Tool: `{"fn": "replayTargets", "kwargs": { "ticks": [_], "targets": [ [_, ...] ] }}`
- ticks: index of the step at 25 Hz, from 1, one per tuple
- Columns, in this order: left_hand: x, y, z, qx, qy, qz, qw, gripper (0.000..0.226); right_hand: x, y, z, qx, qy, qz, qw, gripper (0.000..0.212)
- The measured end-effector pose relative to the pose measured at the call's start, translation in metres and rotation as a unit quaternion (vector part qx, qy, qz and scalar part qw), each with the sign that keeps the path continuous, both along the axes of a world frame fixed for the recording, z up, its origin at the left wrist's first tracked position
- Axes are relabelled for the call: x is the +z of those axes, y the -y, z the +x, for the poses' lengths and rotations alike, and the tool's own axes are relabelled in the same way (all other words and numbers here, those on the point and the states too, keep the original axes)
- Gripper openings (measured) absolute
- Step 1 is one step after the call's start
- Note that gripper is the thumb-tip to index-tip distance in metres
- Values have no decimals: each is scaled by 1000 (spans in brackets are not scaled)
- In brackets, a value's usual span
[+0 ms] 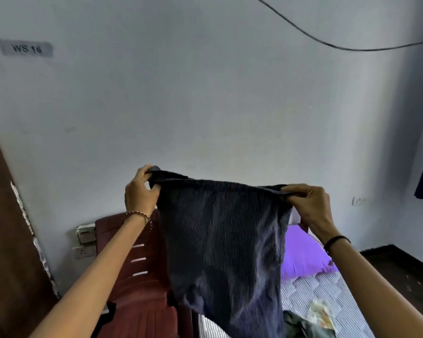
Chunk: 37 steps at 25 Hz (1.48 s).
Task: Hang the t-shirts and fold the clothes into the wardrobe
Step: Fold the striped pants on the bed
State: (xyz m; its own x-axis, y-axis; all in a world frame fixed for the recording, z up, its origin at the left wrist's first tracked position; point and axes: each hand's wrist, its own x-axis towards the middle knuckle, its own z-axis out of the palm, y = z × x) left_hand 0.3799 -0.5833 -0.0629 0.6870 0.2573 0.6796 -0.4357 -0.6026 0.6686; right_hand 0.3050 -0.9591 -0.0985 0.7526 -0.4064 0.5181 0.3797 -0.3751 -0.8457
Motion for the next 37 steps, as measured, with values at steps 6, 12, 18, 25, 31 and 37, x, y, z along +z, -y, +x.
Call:
{"fn": "replayTargets", "kwargs": {
  "ticks": [6, 12, 18, 25, 31, 37],
  "targets": [
    [-2, 4, -2, 36, -162, -124, 978, 25, 8, -10, 26, 52, -111, -16, 992, 37],
    [3, -9, 5, -24, -272, -281, 920, 65, 31, -34, 10, 175, -104, -58, 977, 36],
    [-7, -34, 4, -12, -302, -336, 892, 129, 60, -71, -22, 413, -127, -143, 891, 30],
    [-10, -18, -8, -2, -327, -198, 924, 138, 47, -104, -20, 534, -163, -124, 820, 31],
    [-18, -22, -25, -254, -304, -60, 916, 143, 36, -110, 3, 396, -107, -160, 898, 42],
    [1, 1, -44, -391, -284, -12, 875, 112, 35, -140, 11, 335, -5, -132, 933, 47]
  ]
}}
